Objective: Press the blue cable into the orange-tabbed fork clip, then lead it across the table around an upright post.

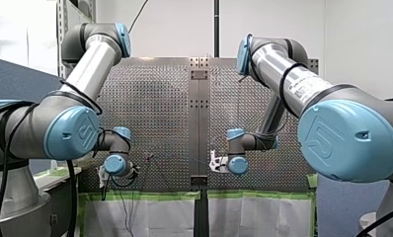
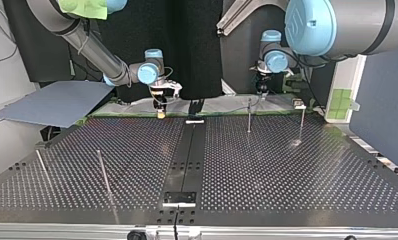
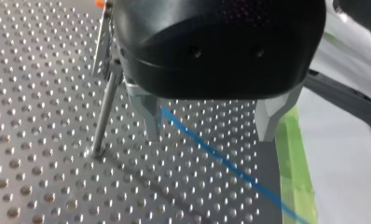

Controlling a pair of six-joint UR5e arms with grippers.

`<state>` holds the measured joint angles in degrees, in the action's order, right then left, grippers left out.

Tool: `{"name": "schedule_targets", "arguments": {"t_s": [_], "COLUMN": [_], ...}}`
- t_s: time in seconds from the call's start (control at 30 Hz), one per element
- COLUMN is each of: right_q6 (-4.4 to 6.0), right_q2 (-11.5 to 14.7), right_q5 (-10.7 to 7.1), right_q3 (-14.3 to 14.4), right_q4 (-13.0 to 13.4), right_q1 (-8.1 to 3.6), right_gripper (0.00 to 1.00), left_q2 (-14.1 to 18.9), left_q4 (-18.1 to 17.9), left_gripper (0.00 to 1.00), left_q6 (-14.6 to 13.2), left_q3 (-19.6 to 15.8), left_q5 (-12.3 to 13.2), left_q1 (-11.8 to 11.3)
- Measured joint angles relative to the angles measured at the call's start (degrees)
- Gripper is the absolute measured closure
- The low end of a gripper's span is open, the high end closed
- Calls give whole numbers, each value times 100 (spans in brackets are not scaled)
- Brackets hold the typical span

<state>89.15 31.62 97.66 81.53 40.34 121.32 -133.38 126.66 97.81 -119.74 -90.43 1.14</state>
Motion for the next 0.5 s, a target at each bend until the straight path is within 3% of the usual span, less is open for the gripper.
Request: {"name": "schedule_targets", "arguments": {"t_s": [0.5], "right_q6": [-2], "right_q2": [-1], "right_q5": [4], "right_q3": [1], "right_q4": [-12], "right_q1": [-17], "right_gripper": [100], "left_q2": [711], "left_q4": [-111], "left_gripper": [0], "left_q6": [27], "left_q3": [-677], "left_q5": [157], "left_q1": [61]}}
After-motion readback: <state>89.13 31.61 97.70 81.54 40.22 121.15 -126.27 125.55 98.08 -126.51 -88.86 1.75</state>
